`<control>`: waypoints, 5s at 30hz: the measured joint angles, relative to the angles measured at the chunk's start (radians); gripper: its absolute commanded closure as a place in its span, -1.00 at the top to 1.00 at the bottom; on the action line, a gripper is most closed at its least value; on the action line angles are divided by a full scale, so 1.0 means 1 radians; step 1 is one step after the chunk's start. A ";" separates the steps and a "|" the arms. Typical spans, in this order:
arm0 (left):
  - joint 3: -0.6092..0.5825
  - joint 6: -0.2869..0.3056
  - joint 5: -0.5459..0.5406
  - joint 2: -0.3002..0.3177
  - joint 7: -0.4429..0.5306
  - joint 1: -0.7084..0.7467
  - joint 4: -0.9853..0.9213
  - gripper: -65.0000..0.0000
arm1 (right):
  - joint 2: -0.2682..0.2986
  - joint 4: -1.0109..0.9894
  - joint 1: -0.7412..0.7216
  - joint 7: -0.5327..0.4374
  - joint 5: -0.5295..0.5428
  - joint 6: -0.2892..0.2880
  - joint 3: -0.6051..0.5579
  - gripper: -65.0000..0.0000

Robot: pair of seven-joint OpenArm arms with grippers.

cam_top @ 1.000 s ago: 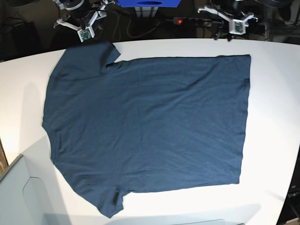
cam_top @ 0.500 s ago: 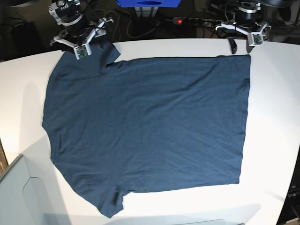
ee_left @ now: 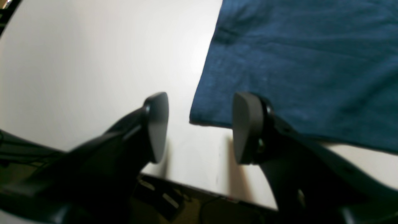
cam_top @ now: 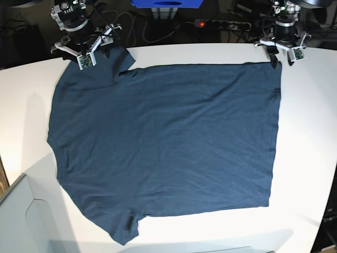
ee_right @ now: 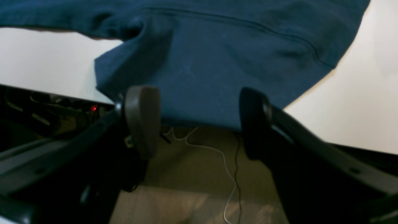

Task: Fold the T-shirt properly
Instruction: 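Reach both grippers to the shirt's shoulder corners and pinch them, then lift the shoulder edge with both grippers and pull it toward the hem, then hold the folded edge down with both grippers, adjusting the right gripper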

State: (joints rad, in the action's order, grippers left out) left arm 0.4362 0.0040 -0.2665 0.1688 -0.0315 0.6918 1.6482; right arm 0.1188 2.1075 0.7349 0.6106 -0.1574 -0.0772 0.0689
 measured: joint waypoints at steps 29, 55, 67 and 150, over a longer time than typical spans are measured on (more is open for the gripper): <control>-0.065 0.002 -0.008 -0.001 0.050 -0.096 -0.128 -0.91 | -0.060 -0.081 -0.089 0.001 -0.002 -0.114 0.246 0.29; -0.059 0.004 -0.007 0.001 0.042 -0.089 -0.119 -1.00 | -0.063 -0.339 -0.216 -0.050 0.043 -0.282 0.330 -0.46; -0.058 0.003 -0.006 0.001 0.027 -0.085 -0.108 -1.00 | -0.061 -0.321 -0.228 -0.017 0.014 -0.288 0.349 -0.99; -0.045 -0.001 0.009 0.000 -0.339 -0.597 -0.061 -1.00 | 0.011 -0.866 -1.017 0.010 -0.017 -0.393 0.235 0.34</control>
State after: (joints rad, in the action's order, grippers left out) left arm 0.3908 0.0032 -0.2573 0.1692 -0.3702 0.0948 1.5875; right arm 0.1299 1.2411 -0.2821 0.6205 -0.1745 -0.4698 0.3042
